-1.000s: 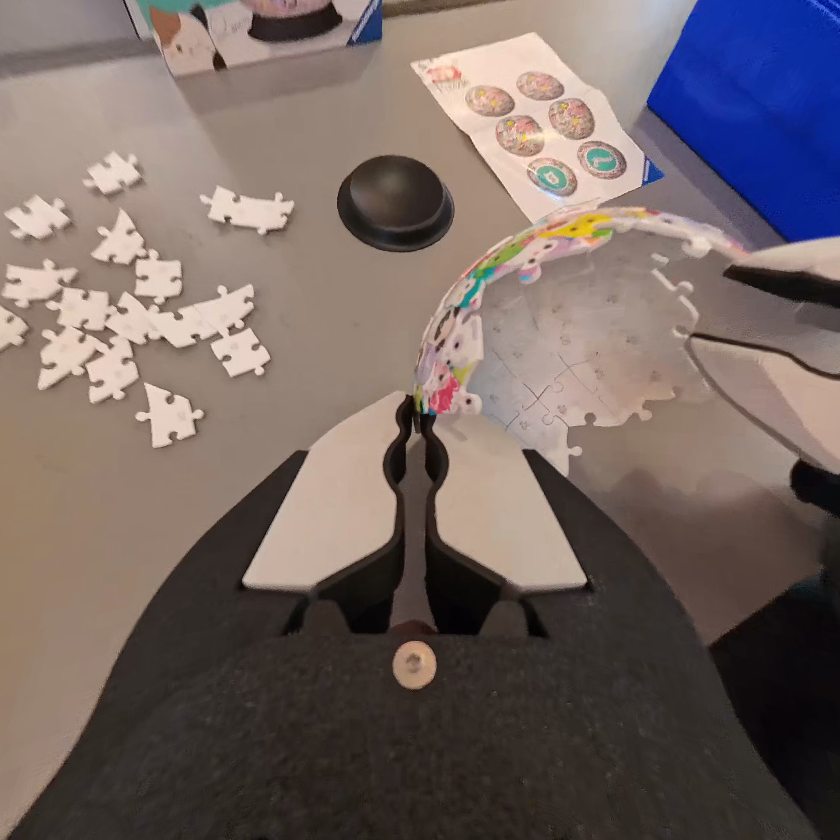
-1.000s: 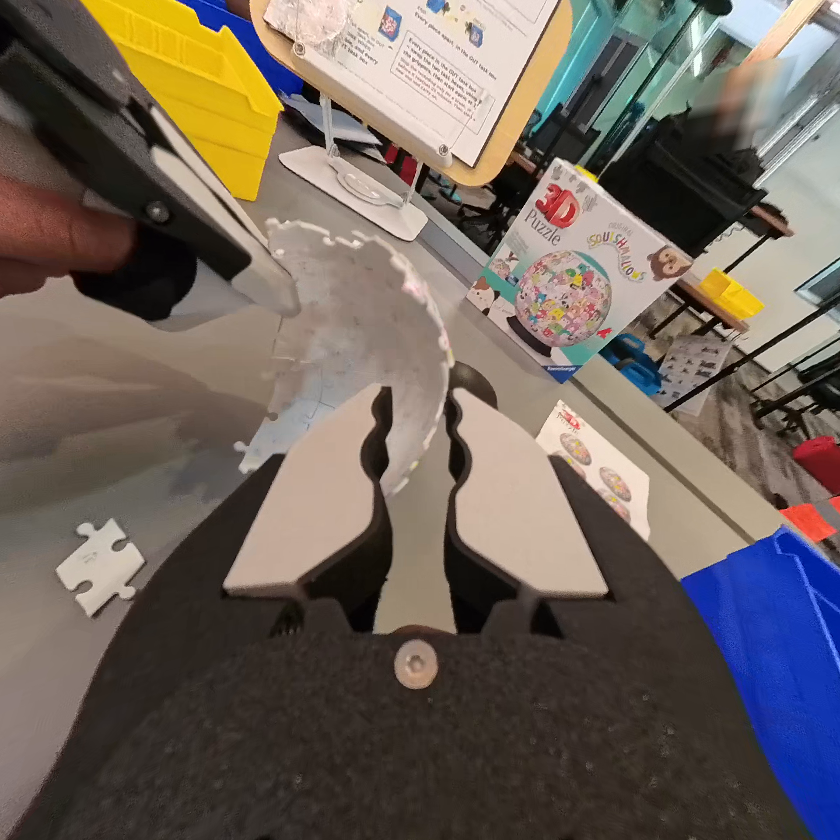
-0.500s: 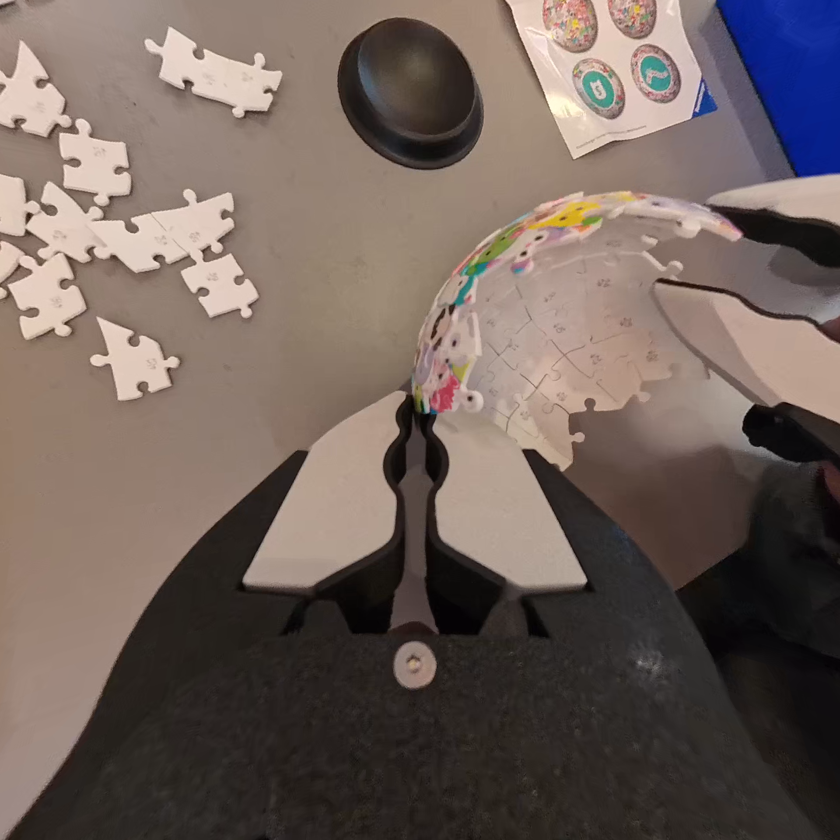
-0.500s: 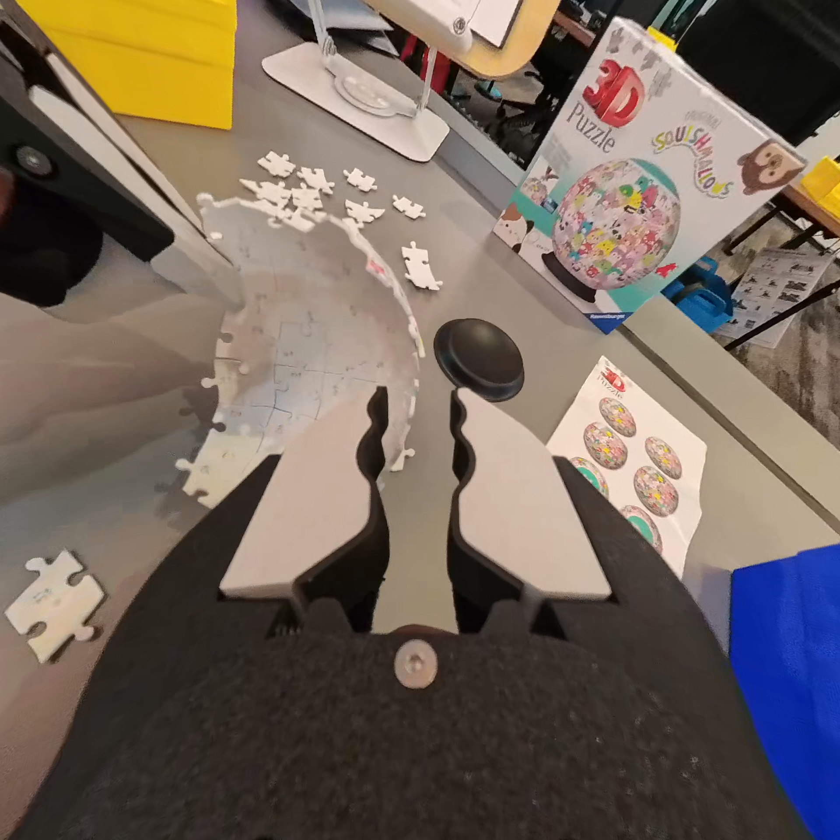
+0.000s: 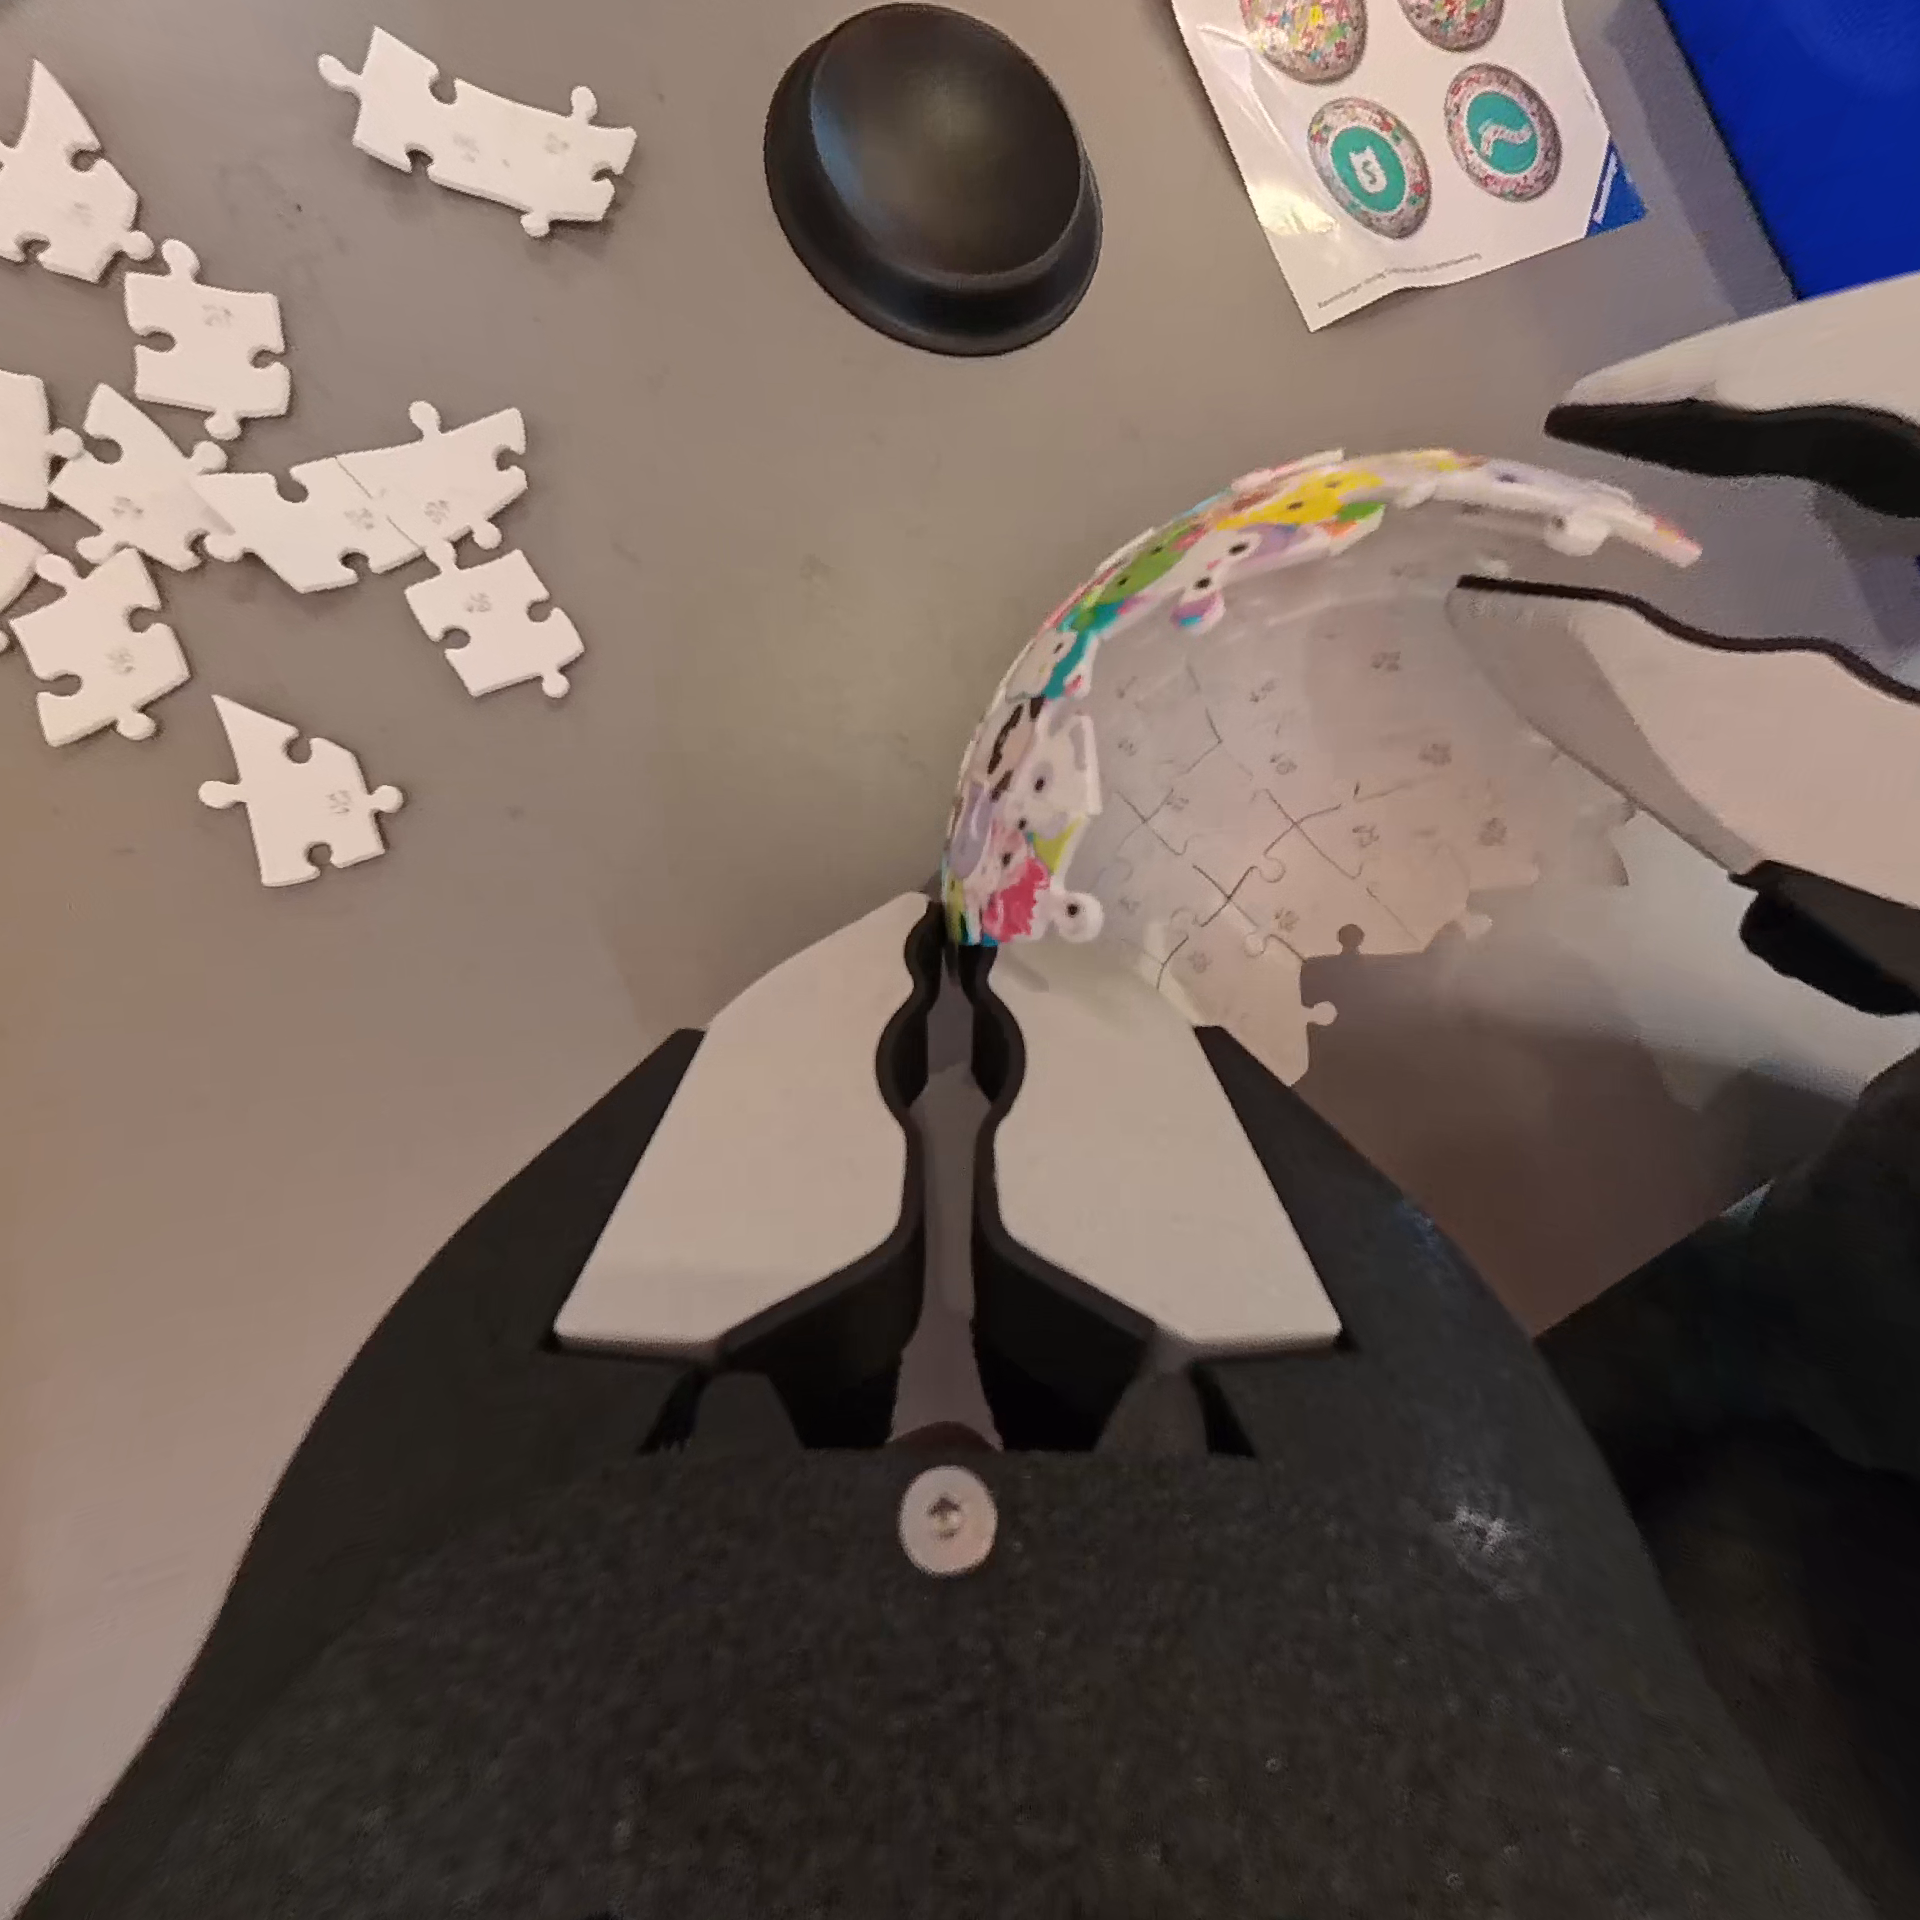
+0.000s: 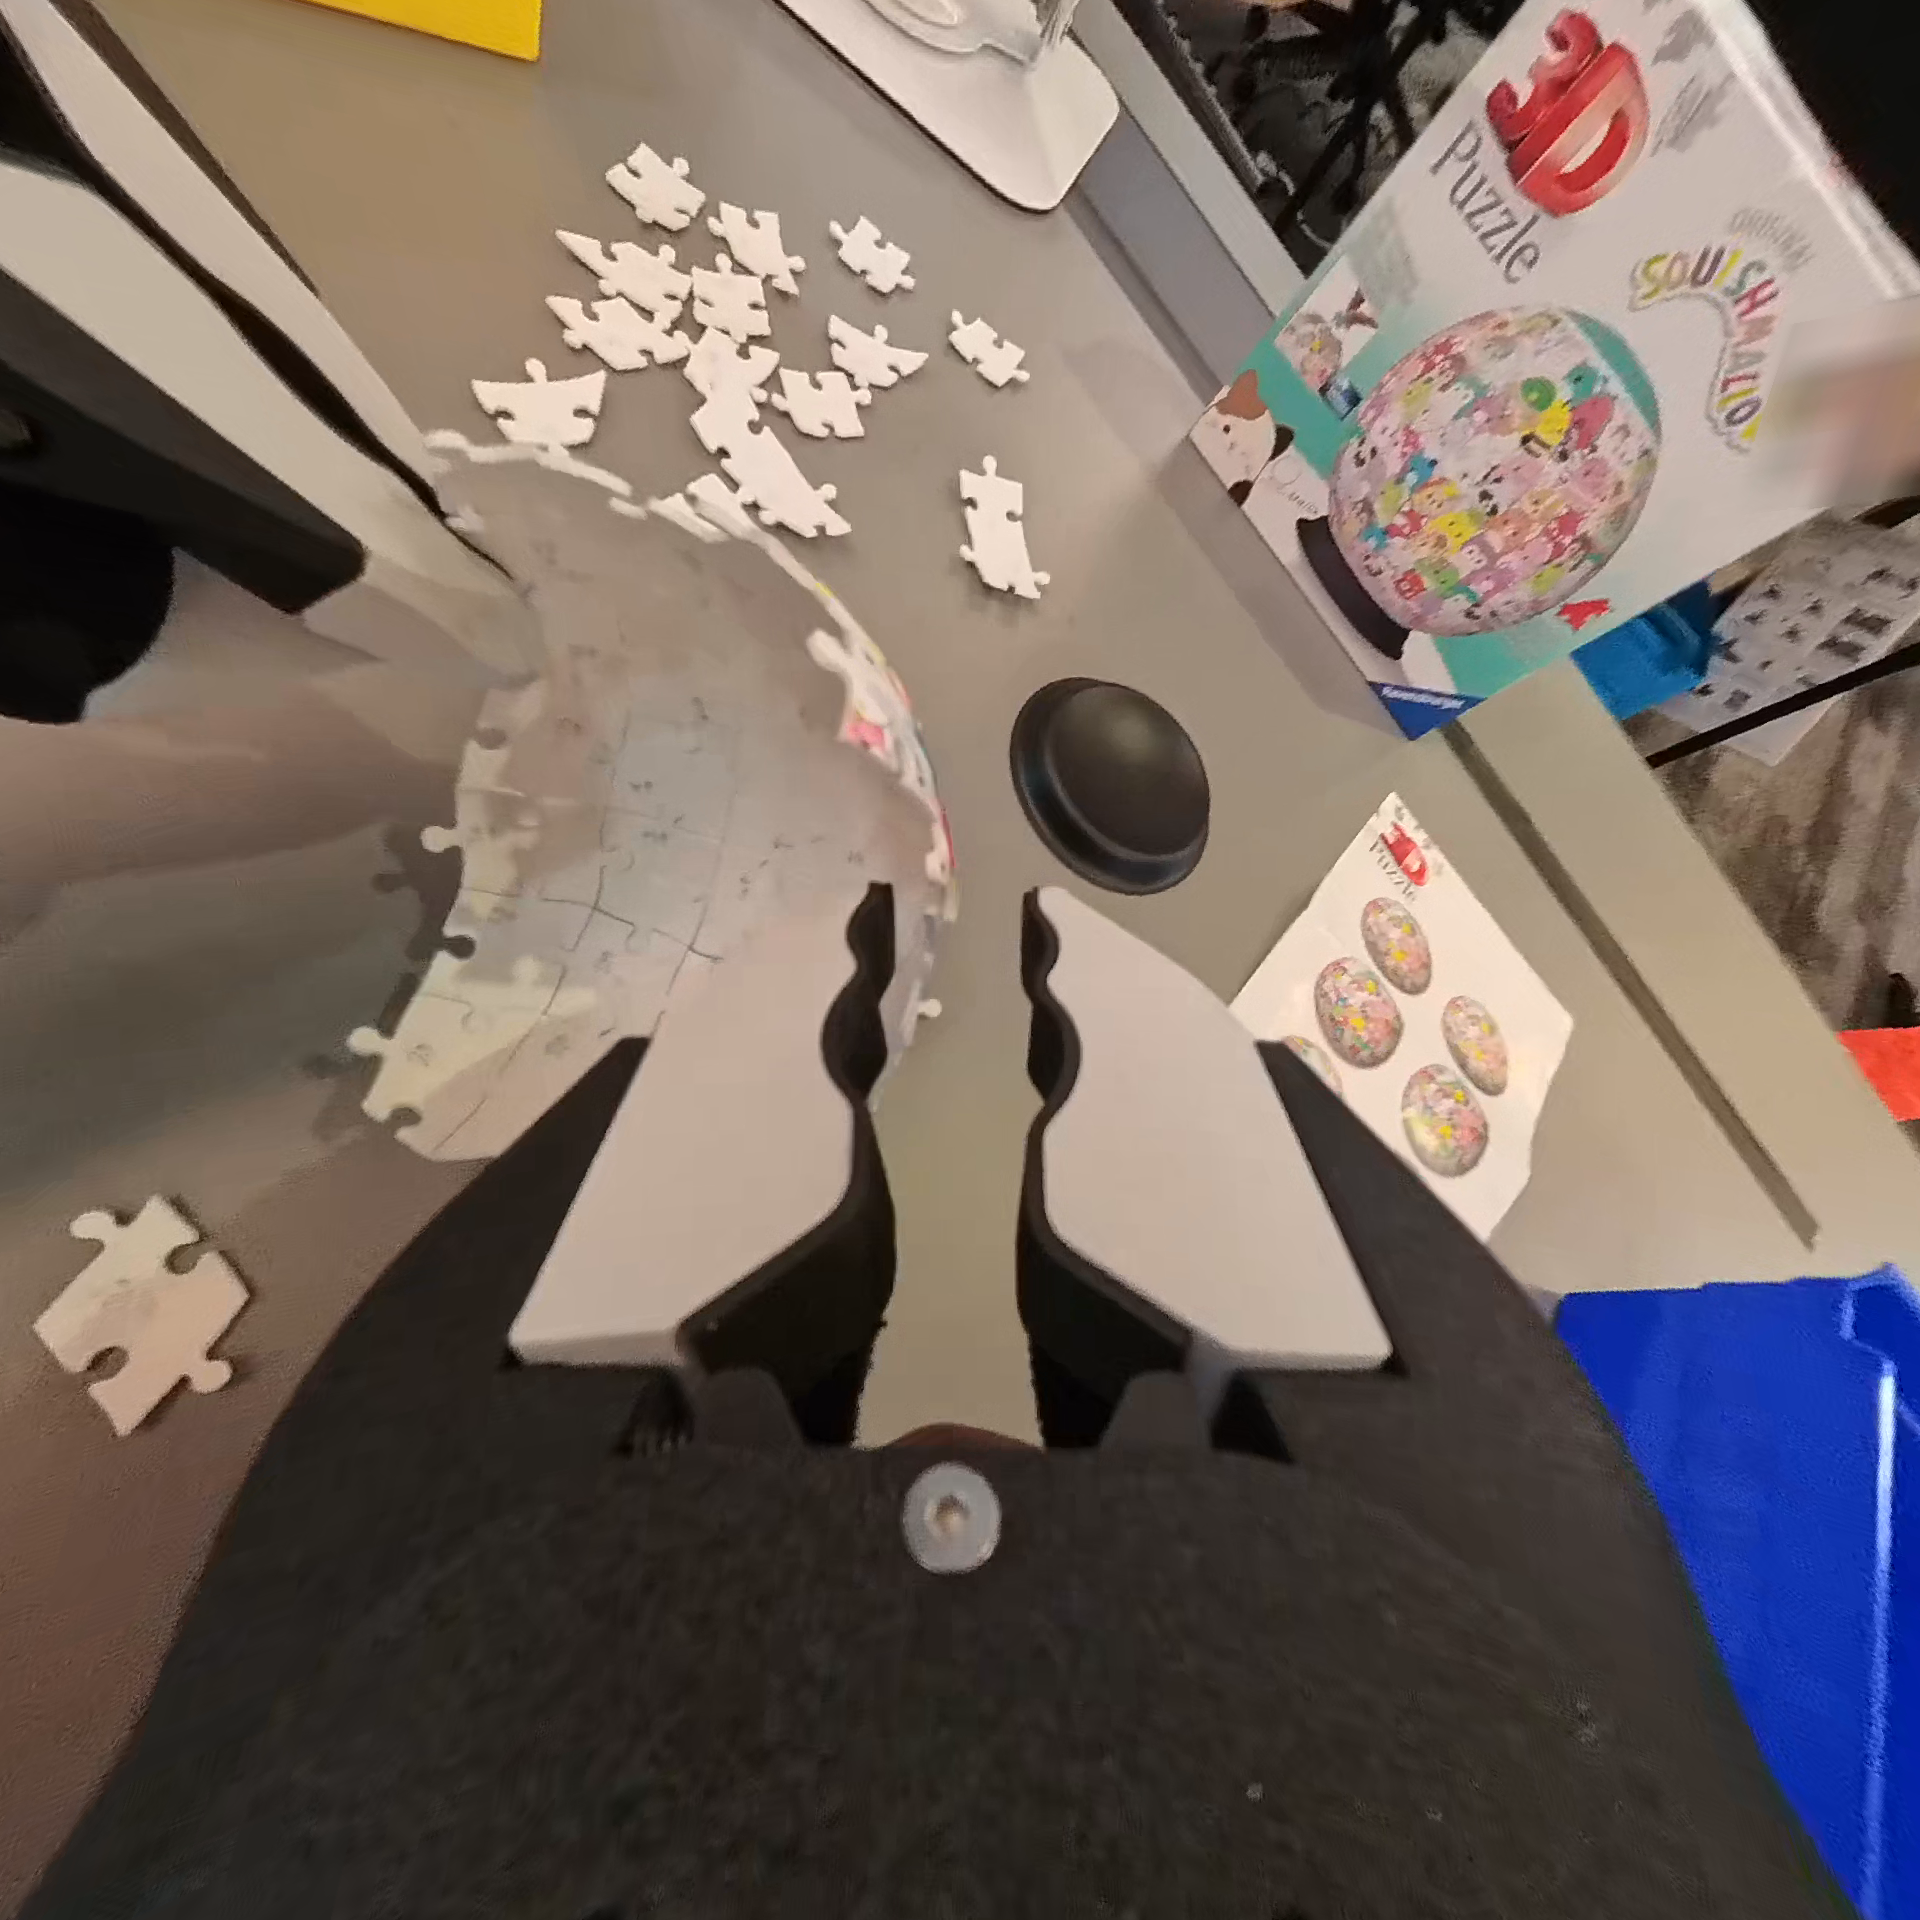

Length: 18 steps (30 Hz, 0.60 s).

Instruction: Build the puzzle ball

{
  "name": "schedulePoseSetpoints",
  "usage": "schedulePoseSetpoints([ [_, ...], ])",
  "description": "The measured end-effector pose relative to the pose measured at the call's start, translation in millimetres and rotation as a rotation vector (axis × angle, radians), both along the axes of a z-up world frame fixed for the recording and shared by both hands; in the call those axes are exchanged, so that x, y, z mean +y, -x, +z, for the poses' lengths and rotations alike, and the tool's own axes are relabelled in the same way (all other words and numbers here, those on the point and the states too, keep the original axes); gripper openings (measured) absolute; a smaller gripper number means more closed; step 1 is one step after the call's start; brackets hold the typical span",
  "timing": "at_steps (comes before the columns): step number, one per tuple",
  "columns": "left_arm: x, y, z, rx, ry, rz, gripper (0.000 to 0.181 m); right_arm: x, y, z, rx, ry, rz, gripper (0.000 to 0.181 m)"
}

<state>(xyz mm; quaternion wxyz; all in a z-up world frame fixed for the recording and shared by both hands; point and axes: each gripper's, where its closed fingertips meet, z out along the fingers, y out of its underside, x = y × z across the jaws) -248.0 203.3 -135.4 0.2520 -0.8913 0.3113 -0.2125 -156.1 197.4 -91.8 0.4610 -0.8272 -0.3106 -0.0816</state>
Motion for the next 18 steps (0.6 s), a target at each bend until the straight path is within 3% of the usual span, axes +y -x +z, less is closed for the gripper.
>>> schedulePoseSetpoints([
  [7, -3.1, -0.5, 1.6, -0.016, 0.003, -0.007, 0.002, 5.8, 4.5, -2.2, -0.072, 0.009, -0.002, 0.007],
  [18, -4.6, 0.0, 1.2, -0.022, 0.007, -0.011, 0.002, 6.7, 5.2, -2.7, -0.084, 0.011, -0.009, 0.006],
])
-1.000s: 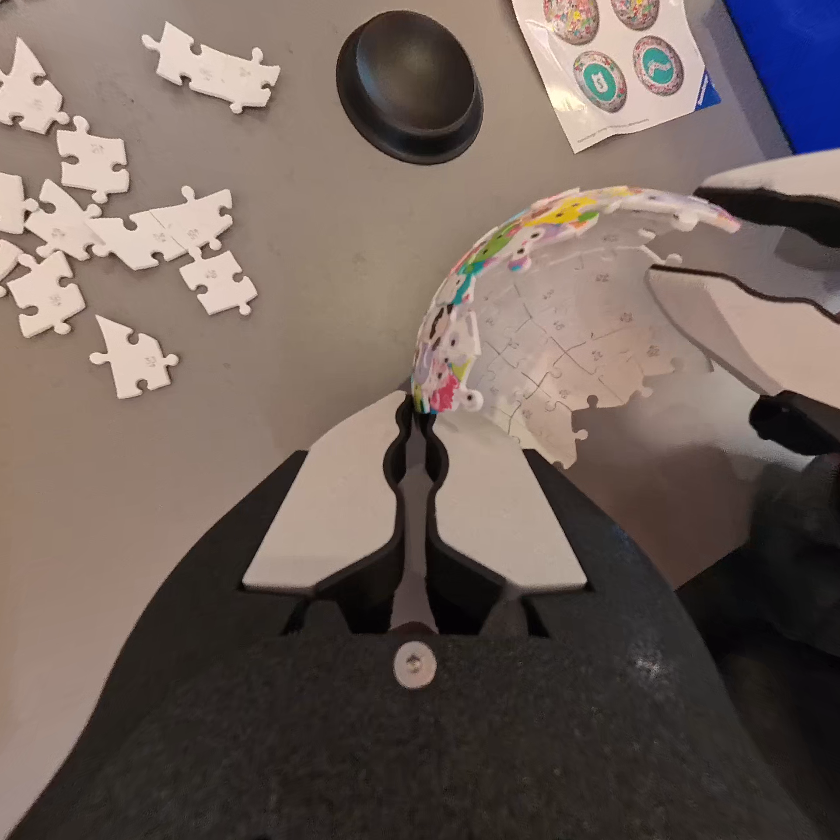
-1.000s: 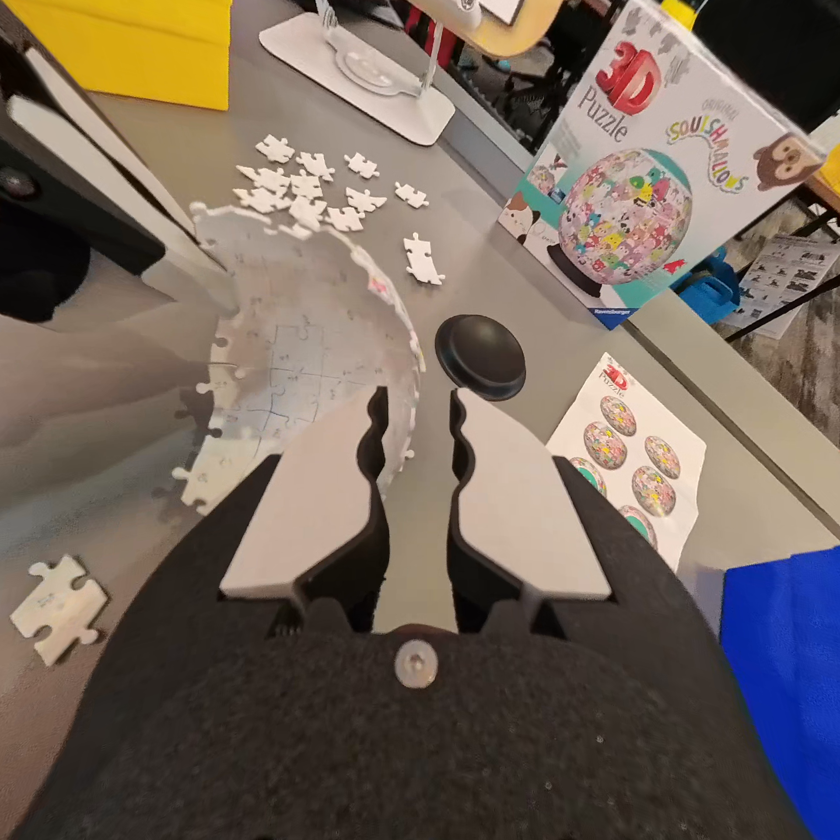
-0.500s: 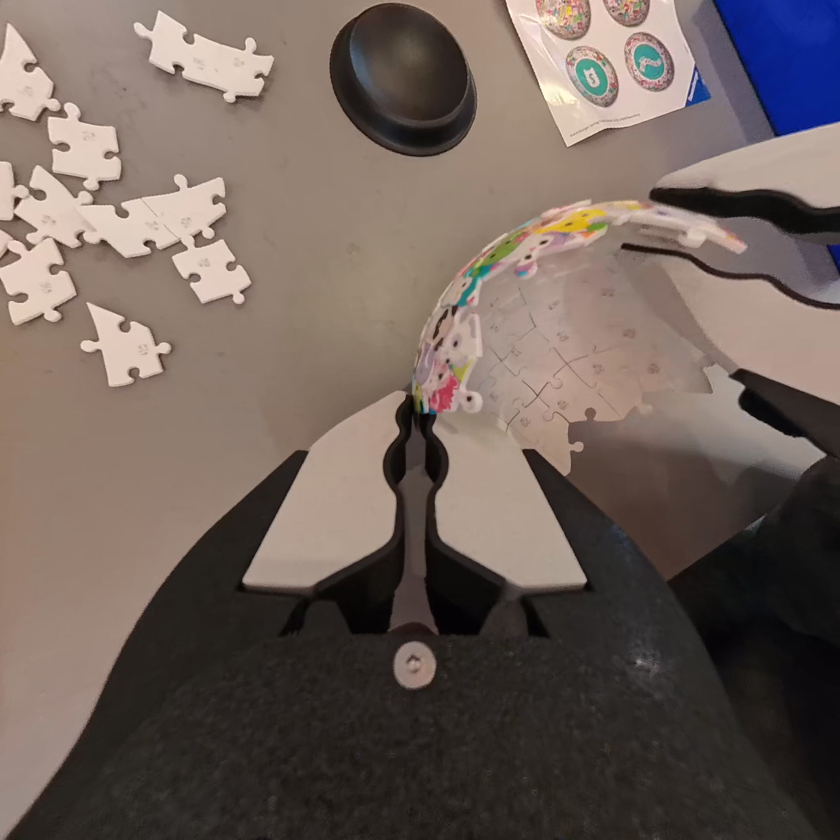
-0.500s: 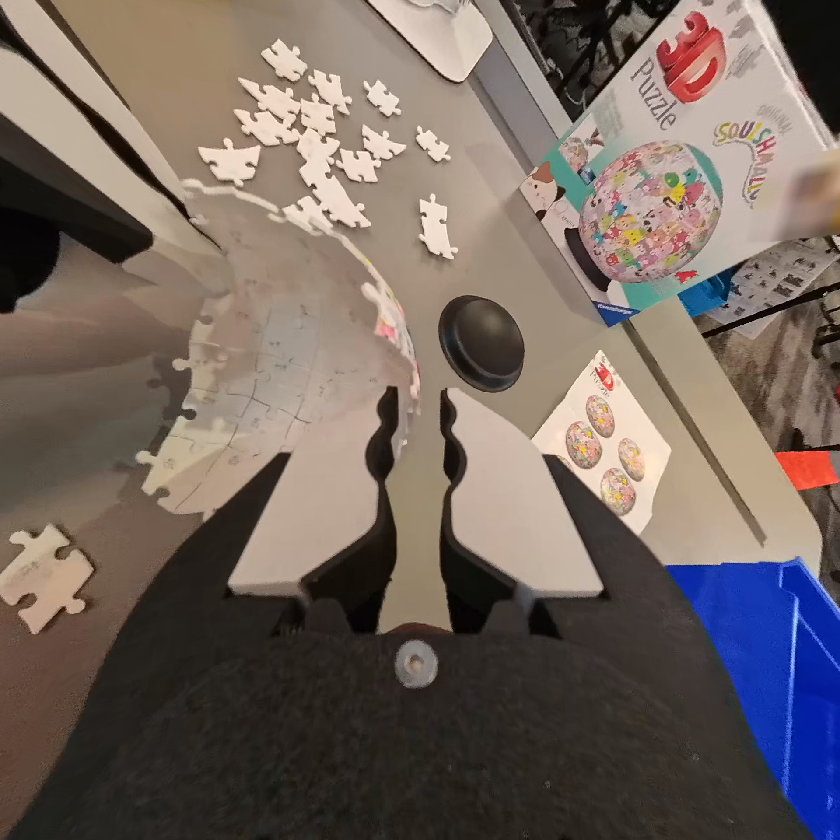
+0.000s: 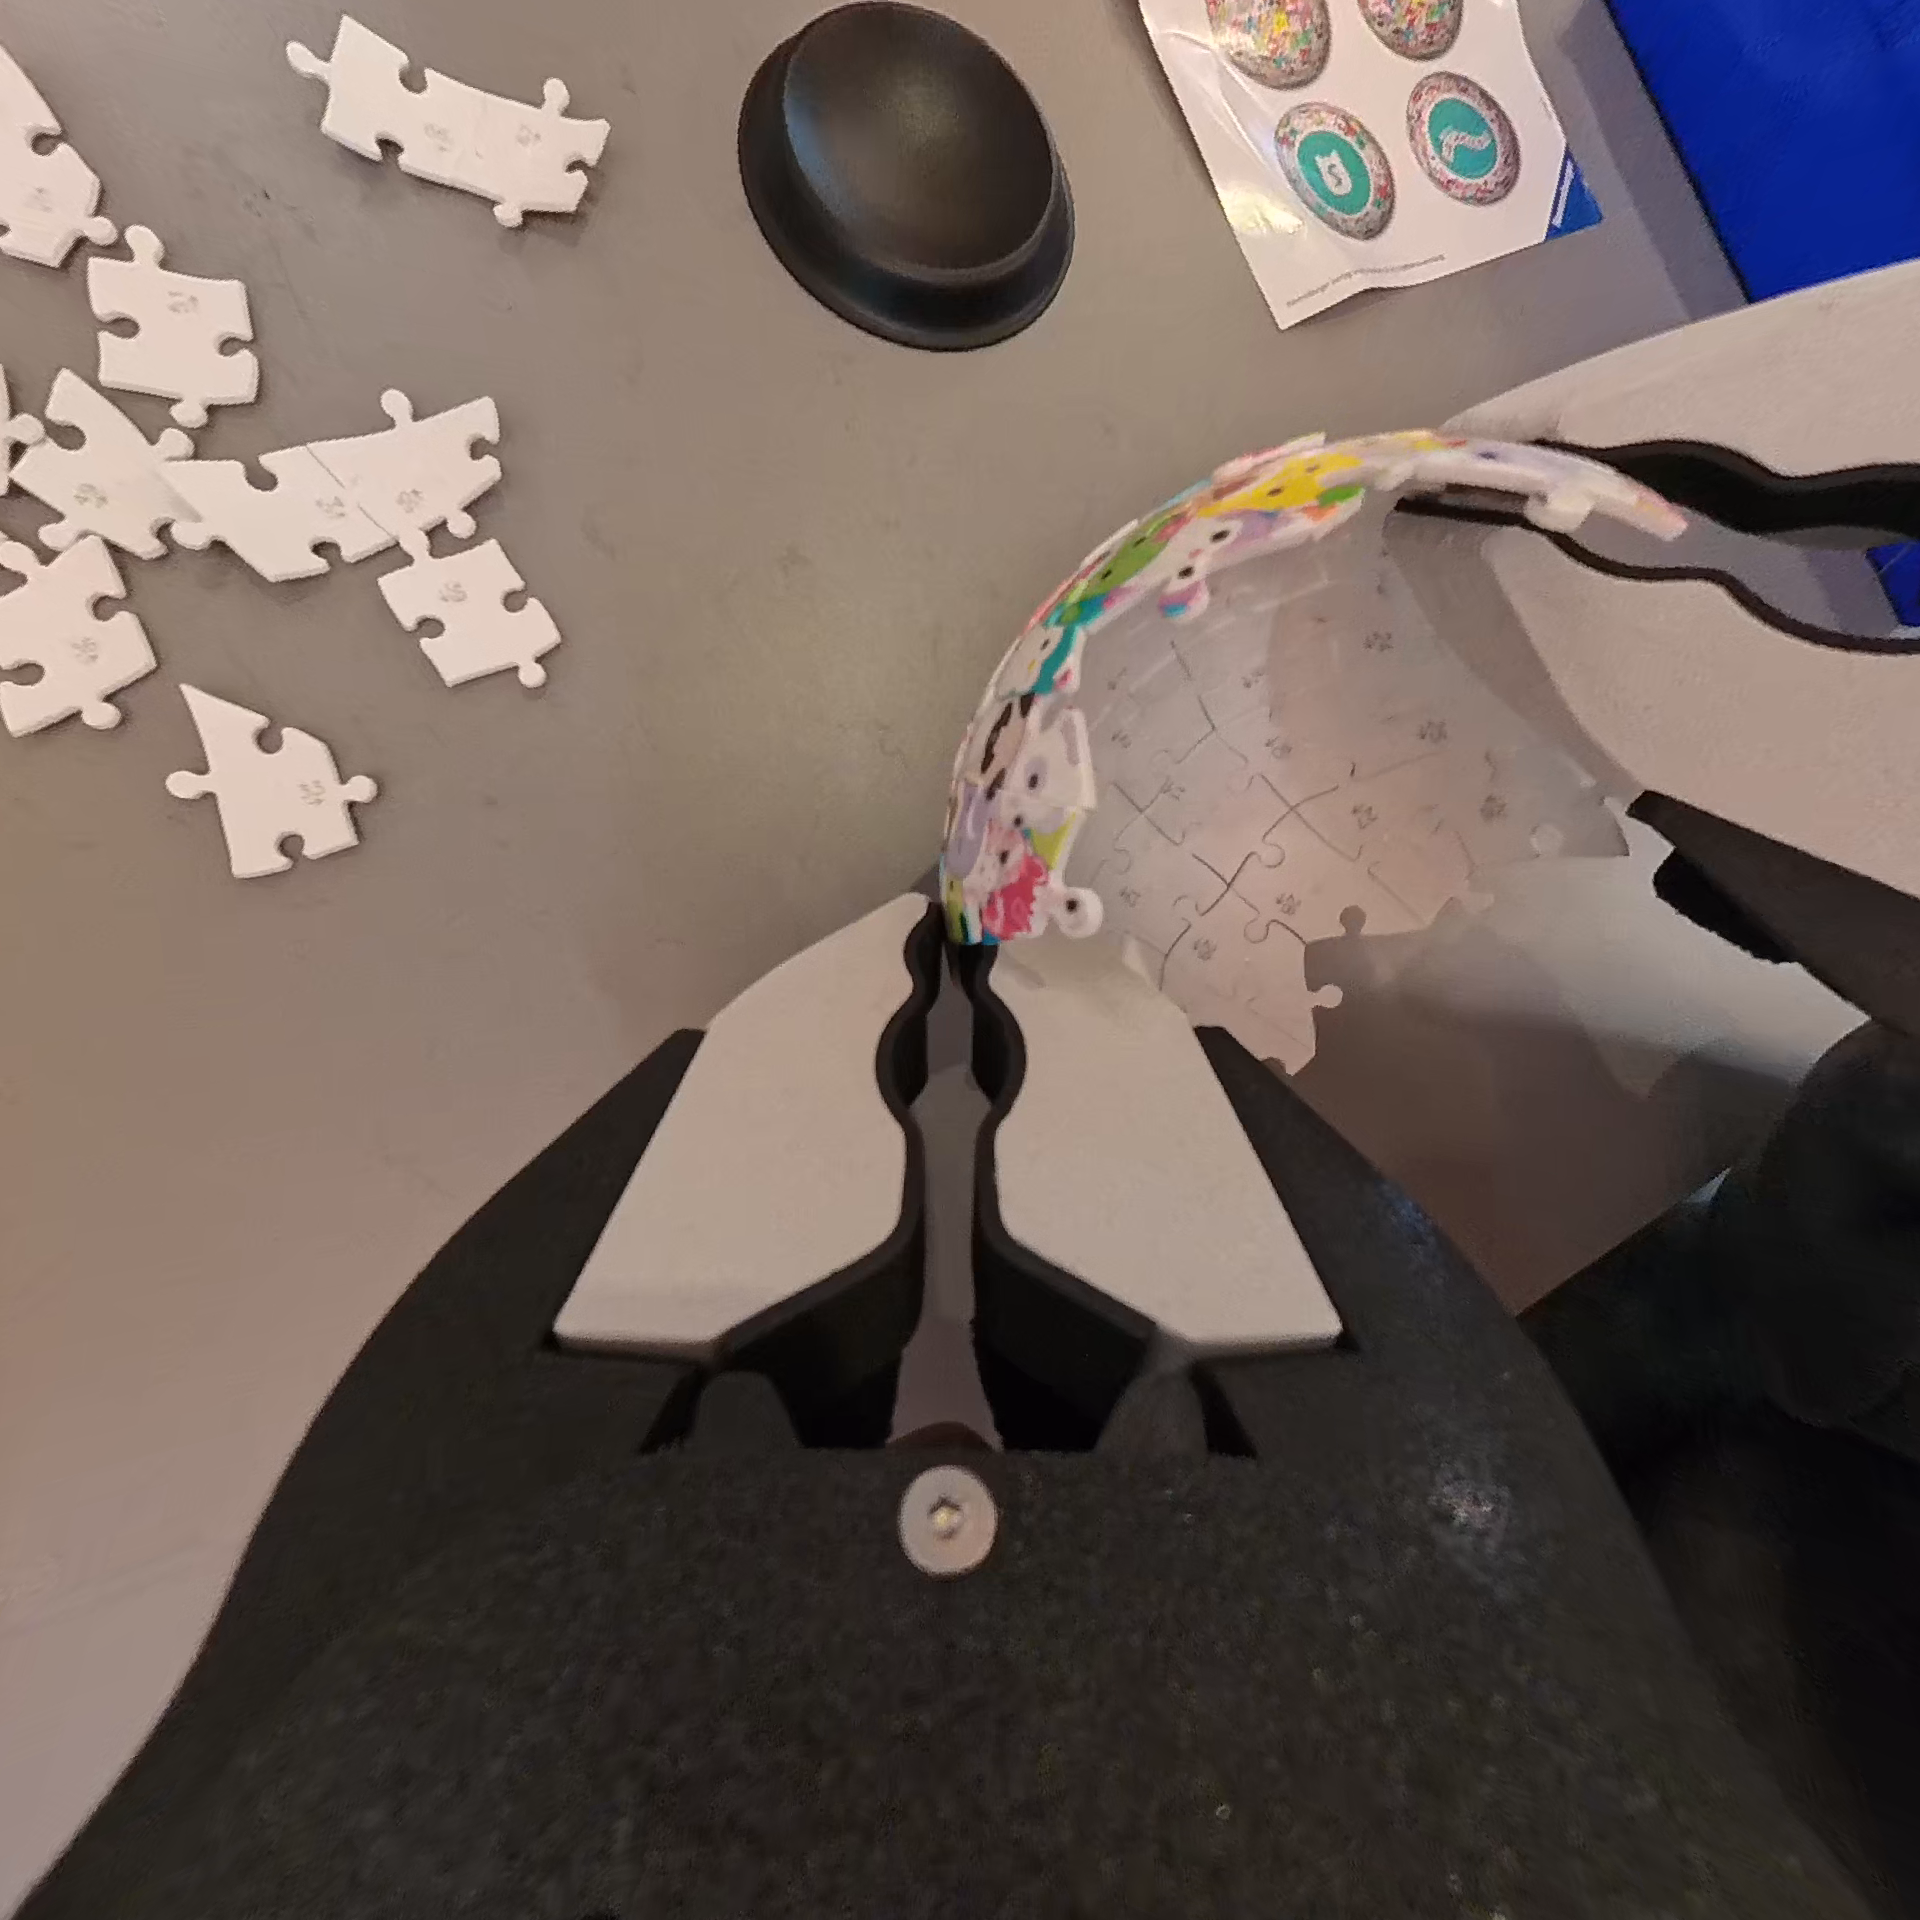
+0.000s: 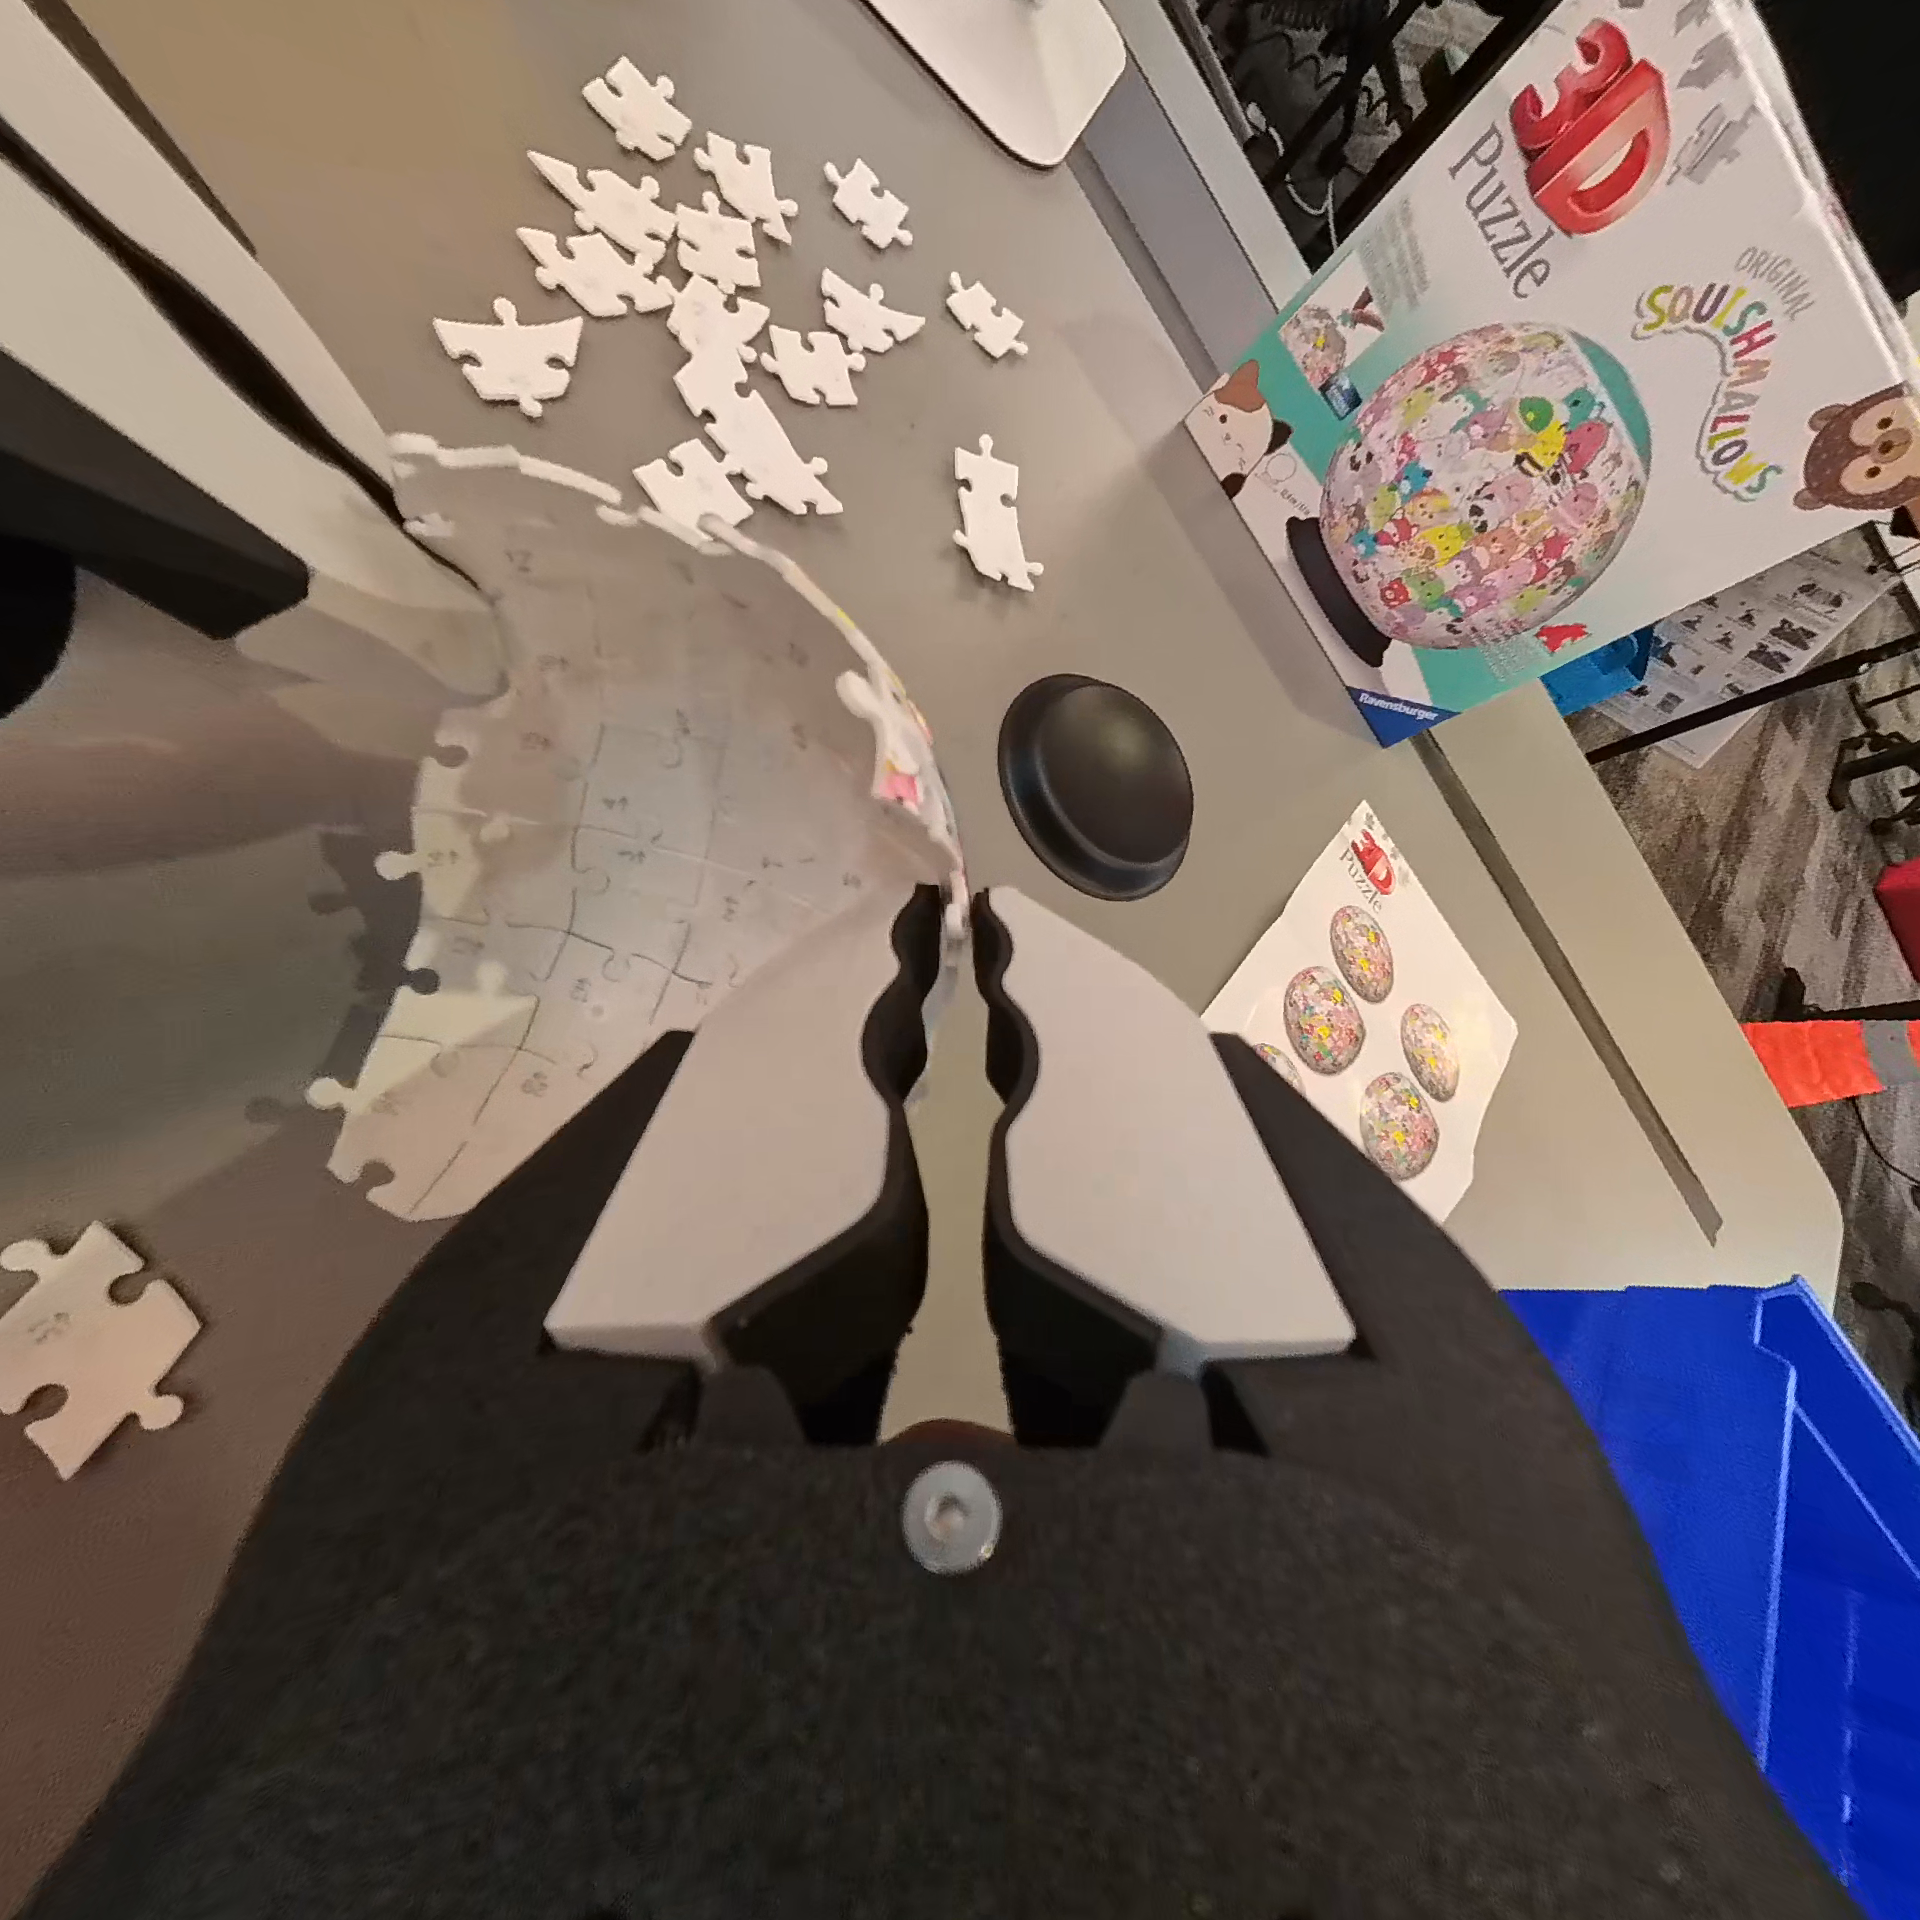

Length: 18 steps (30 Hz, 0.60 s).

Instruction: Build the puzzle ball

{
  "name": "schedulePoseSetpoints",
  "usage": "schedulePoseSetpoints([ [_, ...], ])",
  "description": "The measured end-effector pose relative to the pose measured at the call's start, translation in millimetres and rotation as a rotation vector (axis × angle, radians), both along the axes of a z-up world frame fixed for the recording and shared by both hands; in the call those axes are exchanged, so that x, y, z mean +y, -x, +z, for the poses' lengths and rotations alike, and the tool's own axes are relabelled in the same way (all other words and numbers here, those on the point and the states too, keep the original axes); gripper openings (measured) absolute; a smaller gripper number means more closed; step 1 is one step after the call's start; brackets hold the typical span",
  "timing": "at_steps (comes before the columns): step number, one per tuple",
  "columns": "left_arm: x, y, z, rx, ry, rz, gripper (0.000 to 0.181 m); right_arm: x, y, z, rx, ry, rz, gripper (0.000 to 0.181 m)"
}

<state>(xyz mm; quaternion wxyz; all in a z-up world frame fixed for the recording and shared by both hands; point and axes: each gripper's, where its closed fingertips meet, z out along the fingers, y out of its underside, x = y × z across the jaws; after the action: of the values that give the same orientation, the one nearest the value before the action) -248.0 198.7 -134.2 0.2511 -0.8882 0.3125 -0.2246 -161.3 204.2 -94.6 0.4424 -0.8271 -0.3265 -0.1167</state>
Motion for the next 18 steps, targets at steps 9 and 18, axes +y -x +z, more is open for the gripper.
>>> schedulePoseSetpoints([
  [9, 0.3, 0.6, 0.6, -0.001, -0.006, 0.006, 0.002, -0.5, 1.3, 0.4, 0.013, 0.004, 0.008, 0.005],
  [18, 4.3, 1.8, 1.6, -0.010, -0.026, 0.027, 0.002, 1.4, -4.6, -5.0, 0.021, 0.005, -0.005, 0.017],
])
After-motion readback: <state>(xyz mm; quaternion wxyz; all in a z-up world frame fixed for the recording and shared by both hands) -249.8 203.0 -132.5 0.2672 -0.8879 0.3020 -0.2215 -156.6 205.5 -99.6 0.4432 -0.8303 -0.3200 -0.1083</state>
